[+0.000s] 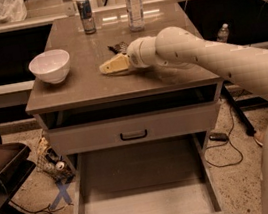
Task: Place rxbar chocolate into middle drawer
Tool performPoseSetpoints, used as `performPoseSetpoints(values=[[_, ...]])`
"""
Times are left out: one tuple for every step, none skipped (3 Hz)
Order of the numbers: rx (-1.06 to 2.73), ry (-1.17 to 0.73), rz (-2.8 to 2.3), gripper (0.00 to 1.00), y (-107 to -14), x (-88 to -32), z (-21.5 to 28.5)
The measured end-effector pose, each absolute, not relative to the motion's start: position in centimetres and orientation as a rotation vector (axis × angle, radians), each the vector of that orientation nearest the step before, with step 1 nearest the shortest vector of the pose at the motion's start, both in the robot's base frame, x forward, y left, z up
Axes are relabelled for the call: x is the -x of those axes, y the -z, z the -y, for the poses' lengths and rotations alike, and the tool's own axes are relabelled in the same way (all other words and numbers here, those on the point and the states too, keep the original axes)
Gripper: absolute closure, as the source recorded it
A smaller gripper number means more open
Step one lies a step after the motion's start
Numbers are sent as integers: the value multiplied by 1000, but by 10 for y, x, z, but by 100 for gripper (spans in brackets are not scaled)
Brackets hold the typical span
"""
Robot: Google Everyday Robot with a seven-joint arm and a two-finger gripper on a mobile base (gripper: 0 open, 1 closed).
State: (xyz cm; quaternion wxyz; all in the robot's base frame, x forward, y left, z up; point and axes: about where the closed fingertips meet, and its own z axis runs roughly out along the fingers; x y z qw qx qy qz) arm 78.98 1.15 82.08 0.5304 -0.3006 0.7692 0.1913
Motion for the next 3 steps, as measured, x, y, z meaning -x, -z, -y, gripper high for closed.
performPoseSetpoints(values=[[706,-471,-1867,18,-805,-786,-12],[702,-475,-1873,41,-805,-785,-12],[702,-475,-1873,64,-811,-785,-12]])
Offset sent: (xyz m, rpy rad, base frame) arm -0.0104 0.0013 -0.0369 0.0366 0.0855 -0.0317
